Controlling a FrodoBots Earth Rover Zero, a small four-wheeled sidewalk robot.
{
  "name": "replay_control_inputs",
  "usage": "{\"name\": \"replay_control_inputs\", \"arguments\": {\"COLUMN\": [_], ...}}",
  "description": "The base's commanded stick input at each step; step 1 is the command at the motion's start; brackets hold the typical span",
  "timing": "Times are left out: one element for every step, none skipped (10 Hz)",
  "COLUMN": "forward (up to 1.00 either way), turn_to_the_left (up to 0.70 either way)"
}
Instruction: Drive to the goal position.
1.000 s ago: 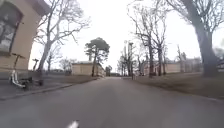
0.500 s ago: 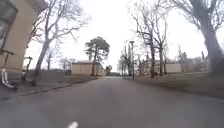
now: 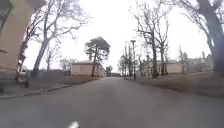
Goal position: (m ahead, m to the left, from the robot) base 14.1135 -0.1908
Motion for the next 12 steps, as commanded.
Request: {"name": "replay_control_inputs", "arguments": {"forward": [1.0, 1.0, 1.0, 1.0, 1.0, 1.0, 1.0, 1.0, 1.0, 1.0, 1.0, 1.0], "turn_to_the_left": [0.0, 0.0, 0.0, 0.0, 0.0, 0.0, 0.0, 0.0, 0.0, 0.0, 0.0, 0.0]}}
